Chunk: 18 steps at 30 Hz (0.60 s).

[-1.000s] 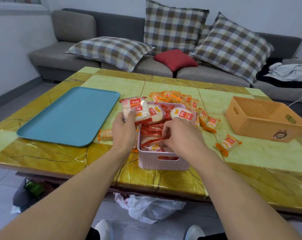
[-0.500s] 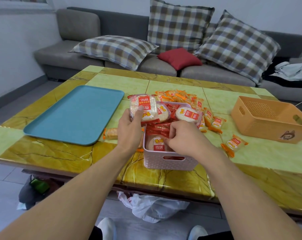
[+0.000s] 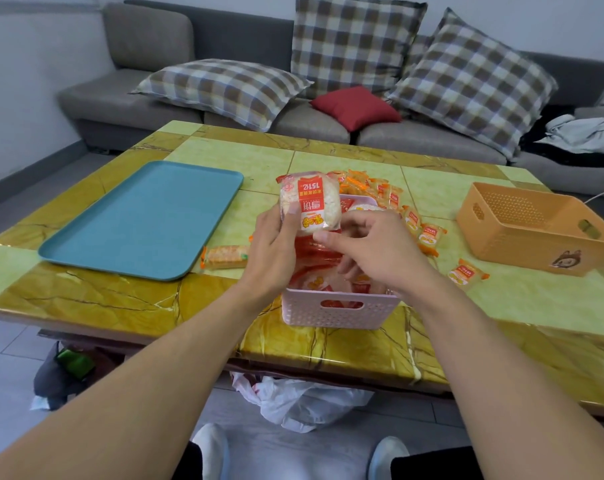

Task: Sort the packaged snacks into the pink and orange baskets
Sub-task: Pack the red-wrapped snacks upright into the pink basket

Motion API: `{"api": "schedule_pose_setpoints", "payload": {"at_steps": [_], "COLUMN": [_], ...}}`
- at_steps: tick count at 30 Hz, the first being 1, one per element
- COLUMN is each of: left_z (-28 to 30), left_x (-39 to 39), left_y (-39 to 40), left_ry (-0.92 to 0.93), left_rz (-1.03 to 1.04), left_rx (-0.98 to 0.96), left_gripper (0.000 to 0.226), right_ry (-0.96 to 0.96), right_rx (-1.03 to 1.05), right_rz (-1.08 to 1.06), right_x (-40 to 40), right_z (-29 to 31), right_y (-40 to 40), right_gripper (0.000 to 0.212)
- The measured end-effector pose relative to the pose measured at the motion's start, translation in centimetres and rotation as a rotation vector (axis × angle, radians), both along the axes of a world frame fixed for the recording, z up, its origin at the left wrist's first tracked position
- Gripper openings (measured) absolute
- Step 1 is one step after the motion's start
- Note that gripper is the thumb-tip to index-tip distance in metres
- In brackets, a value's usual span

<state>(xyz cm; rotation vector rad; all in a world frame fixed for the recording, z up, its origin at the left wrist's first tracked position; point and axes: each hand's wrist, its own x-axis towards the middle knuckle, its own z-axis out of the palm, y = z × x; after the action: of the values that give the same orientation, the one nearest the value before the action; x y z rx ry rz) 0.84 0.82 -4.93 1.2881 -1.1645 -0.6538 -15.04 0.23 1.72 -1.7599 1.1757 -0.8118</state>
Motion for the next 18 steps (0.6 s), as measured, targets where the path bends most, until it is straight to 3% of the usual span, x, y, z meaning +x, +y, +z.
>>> {"api": "schedule_pose_setpoints", "payload": {"at_steps": [2,6,8,10,13,18], "left_z": [0.1,0.3,0.2,0.2,0.5,-0.2], "left_x": [0.0,-0.2,-0.3,-0.1,0.3,0.6], "left_y": [0.0,0.6,0.8,0.7,0.5,-0.2], "left_ry": [-0.022,-0.149,-0.137,-0.065,0.039,0.038], "left_rz": [-0.013,-0.045,-0.004,0.084,0.148,0.156], "left_rx": [0.004,-0.008,-0.037,-0.021,0.053,0.042], "left_gripper": [0.049,0.052,0.058,0.058,0.056,0.048], "right_ry": [-0.096,-0.462,-0.505,-0.381,0.085,0.702], "right_rx": [0.022,0.088,0.012,-0.127,-0.304,-0.283], "right_rz": [-0.022,-0.116,-0.173,-0.150,-0.010,0.254], "right_x": [0.1,-0.1,-0.8,-1.8,-2.7,-1.2], "right_z": [-0.3,0.5,0.8,0.9,0.7,-1.2], "right_y": [0.0,-0.7,-1.3,-1.9,-2.2,-1.3], "right_gripper": [0.014,0.005,0.004,0.006,0.017,0.039]}}
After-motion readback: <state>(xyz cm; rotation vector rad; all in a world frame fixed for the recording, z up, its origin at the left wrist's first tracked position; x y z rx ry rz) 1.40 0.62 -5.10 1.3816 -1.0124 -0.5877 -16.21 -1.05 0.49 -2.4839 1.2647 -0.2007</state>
